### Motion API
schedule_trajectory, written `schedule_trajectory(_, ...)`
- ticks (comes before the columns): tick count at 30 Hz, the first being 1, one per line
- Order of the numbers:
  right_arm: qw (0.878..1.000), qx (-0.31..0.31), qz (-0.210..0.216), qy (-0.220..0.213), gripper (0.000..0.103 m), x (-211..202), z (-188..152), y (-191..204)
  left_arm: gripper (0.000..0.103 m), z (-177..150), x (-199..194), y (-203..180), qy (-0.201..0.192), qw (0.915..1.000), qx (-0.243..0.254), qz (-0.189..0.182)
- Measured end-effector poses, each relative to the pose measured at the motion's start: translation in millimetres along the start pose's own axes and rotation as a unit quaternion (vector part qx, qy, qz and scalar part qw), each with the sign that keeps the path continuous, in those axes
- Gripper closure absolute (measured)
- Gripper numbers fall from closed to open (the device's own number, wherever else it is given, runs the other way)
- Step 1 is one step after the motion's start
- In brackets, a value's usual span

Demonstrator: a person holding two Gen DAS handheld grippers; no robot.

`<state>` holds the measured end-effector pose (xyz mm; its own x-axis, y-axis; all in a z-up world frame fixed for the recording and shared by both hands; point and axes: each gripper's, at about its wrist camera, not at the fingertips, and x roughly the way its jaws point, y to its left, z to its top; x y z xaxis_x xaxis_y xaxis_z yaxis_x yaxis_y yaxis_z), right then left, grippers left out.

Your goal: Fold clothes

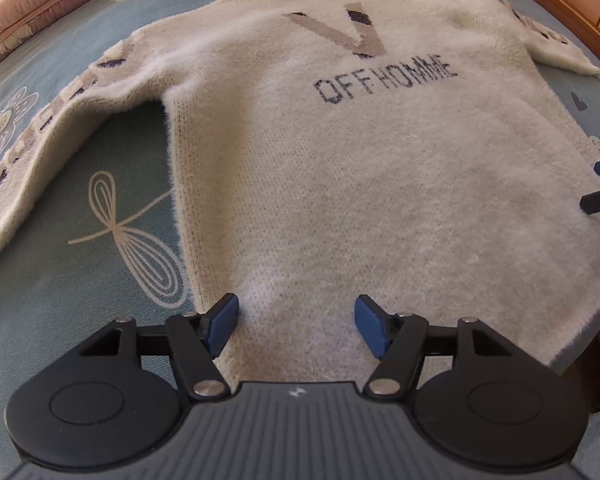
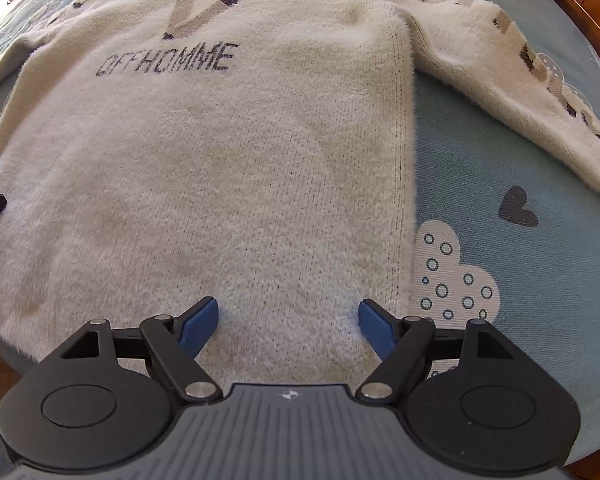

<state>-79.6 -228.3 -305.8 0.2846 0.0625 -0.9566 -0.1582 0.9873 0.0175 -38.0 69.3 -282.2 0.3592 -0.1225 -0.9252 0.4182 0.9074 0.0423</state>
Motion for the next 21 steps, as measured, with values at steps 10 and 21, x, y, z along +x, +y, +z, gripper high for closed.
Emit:
schedule_trajectory(10, 0.996, -0.049, 0.058, -0.037, 0.022, -4.7, 29.8, 31.8, 0.04, -30.7, -4.8, 71.3, -0.005, 0.9662, -0.257, -0.022)
schedule_trajectory(21, 0.984, -0.138, 0.107, -0.038, 0.022, -4.8, 34.2, 87.1, 0.037, -36.2, 39.8, 141.9, -0.063, 0.8641, -0.423, -0.266)
